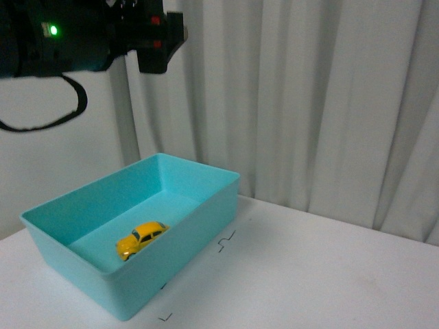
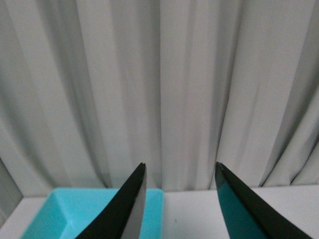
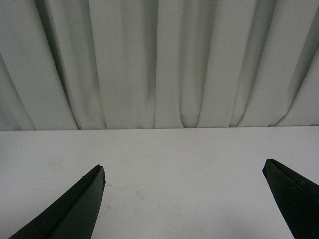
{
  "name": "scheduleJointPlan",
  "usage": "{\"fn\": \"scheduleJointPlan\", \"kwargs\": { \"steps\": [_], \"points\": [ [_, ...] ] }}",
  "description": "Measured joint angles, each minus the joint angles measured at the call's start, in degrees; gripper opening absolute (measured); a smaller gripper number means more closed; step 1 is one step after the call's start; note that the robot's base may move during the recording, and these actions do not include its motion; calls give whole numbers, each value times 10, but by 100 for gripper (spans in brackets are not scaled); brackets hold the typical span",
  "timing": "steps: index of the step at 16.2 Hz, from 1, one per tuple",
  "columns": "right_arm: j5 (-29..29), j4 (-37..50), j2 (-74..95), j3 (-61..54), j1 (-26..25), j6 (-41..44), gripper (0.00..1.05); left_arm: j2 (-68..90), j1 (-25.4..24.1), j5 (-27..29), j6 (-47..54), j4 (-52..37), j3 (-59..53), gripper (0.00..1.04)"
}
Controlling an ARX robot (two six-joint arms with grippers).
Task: Wind up and store yellow beetle toy
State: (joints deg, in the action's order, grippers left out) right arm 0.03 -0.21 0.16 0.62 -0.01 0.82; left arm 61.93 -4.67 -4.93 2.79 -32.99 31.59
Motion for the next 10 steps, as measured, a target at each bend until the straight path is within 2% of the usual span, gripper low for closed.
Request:
{"fn": "scheduleJointPlan", "kwargs": {
  "steps": [3,4,10],
  "points": [
    [0,0,0,0,0,0,98,-47,16,20,-19,-25,-114,10],
    [0,0,0,0,0,0,98,-74,41,46,-25,-34,-135,2],
    [0,0,0,0,0,0,98,-175,46,50,-25,-23,-227,2]
  ]
}}
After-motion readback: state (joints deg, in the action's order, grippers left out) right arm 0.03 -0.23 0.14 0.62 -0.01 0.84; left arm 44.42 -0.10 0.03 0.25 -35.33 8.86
